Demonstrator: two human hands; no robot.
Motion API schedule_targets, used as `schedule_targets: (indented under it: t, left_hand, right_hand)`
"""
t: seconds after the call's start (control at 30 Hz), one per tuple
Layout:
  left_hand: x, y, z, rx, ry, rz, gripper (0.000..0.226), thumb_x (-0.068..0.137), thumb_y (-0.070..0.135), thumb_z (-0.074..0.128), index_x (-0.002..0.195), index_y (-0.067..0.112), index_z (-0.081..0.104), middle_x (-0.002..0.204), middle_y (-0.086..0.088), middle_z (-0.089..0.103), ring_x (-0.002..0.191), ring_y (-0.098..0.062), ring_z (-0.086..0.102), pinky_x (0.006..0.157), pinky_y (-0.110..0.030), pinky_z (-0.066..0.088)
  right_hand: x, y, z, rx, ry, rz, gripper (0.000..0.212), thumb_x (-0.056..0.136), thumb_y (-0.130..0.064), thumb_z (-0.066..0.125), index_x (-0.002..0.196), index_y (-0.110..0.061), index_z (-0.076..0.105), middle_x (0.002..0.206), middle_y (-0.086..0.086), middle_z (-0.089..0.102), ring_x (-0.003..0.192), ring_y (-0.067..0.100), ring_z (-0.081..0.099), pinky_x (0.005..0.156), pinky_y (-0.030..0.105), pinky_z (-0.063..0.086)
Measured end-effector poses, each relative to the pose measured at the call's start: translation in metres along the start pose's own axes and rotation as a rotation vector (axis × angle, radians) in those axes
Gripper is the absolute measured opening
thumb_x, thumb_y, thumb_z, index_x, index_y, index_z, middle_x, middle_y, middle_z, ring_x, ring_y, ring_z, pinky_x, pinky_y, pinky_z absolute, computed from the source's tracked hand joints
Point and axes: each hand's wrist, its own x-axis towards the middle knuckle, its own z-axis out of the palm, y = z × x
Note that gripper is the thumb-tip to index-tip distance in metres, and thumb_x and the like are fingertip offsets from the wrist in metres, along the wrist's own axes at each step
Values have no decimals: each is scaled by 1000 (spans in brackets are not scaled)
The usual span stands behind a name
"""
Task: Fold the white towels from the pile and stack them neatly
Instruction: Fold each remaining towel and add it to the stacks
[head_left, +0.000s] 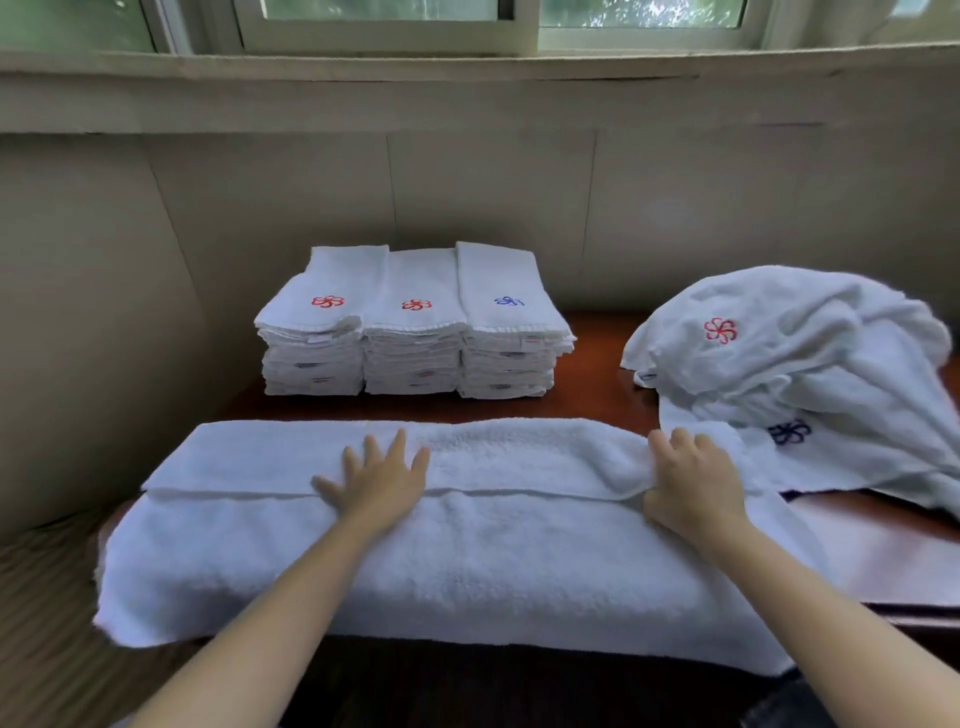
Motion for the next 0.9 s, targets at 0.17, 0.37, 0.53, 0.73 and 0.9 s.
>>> schedule_targets:
  t: [0.17,0.37,0.53,0.73,0.9]
  left_hand:
    - [29,-19,-3,101,6,-6,63,89,71,4,148,48,-1,161,8,-7,148,-25,-3,108,-69,2]
    - [55,-29,-21,116,-30,8,52,98,48,23,149,35,21,161,4,6,147,-25,3,111,-65,3]
    - [57,21,-17,-18,209,145,43,99,39,32,136,21,44,145,-1,40,137,-23,29,111,-57,15]
    - [62,25,5,113,59,115,63,96,61,17,152,33,11,161,2,-1,148,-20,0,114,-56,4]
    - [61,27,4,102,16,106,71,93,67,15,153,32,1,161,2,-6,148,-20,-2,114,-58,3]
  right_hand:
    - [6,28,-5,-58,-99,203,46,78,-35,64,117,-14,50,113,8,53,104,32,48,82,36,37]
    - [20,75,1,563,-226,448,19,82,-1,51,98,-10,55,109,12,54,100,29,52,80,34,41]
    - [49,86,1,1361,-205,983,23,92,-5,35,71,-8,43,70,15,49,53,21,47,42,18,39]
    - [67,67,17,769,-239,652,10,82,-17,61,76,-10,56,70,4,54,77,24,54,55,25,36]
    - [86,59,1,812,441,493,21,83,7,49,99,1,60,91,22,66,88,34,60,63,25,23]
